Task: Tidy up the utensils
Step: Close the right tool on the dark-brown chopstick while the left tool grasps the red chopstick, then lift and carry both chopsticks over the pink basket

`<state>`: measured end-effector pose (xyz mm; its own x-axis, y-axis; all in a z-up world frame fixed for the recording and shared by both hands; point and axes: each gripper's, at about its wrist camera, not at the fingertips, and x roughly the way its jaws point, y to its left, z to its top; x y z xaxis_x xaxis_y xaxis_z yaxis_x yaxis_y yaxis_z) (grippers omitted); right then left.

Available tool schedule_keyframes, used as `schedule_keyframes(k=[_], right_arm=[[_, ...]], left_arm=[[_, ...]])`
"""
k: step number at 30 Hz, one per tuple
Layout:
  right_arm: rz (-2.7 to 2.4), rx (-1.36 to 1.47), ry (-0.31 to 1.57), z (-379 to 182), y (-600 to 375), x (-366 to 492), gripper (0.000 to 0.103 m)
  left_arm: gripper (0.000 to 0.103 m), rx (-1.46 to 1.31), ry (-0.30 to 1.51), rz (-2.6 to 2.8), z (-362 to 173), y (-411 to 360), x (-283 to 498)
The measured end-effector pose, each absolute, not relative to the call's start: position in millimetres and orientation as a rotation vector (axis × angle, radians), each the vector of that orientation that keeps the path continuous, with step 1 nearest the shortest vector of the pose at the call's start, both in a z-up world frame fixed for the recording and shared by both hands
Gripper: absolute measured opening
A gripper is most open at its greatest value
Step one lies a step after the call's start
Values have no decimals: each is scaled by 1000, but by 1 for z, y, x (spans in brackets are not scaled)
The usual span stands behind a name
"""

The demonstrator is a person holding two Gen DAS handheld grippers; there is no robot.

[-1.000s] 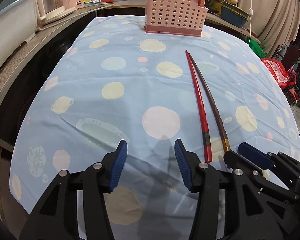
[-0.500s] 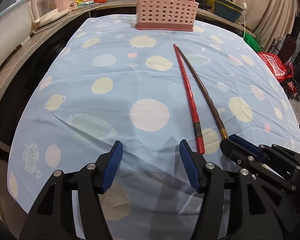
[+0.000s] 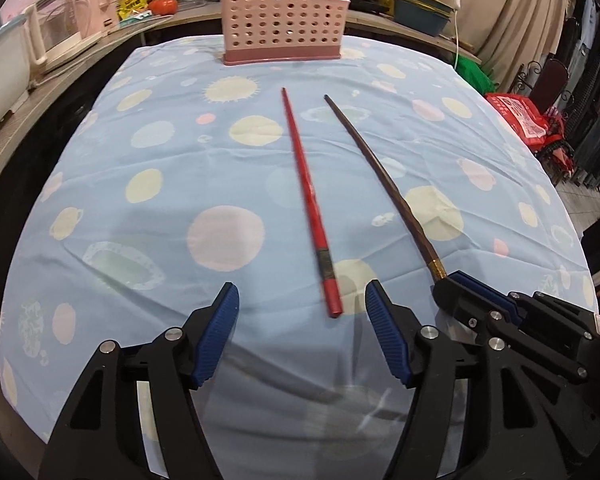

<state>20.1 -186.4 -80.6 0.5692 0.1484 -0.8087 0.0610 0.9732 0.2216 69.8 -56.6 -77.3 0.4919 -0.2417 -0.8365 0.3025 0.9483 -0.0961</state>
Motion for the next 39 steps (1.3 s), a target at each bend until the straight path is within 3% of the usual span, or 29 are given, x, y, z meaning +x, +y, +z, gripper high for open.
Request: schedule_keyframes(k=[6,18,39], right_arm=[[52,237,965,-82,-188,19,7],[52,232,965,-82,-188,16,7],[71,258,926,-53,-190,0,7]], left_arm=[[54,83,994,-323,-81,-62,74],[9,95,985,-353,-80,-62,72],[7,12,952,-371,-43,-37,54]])
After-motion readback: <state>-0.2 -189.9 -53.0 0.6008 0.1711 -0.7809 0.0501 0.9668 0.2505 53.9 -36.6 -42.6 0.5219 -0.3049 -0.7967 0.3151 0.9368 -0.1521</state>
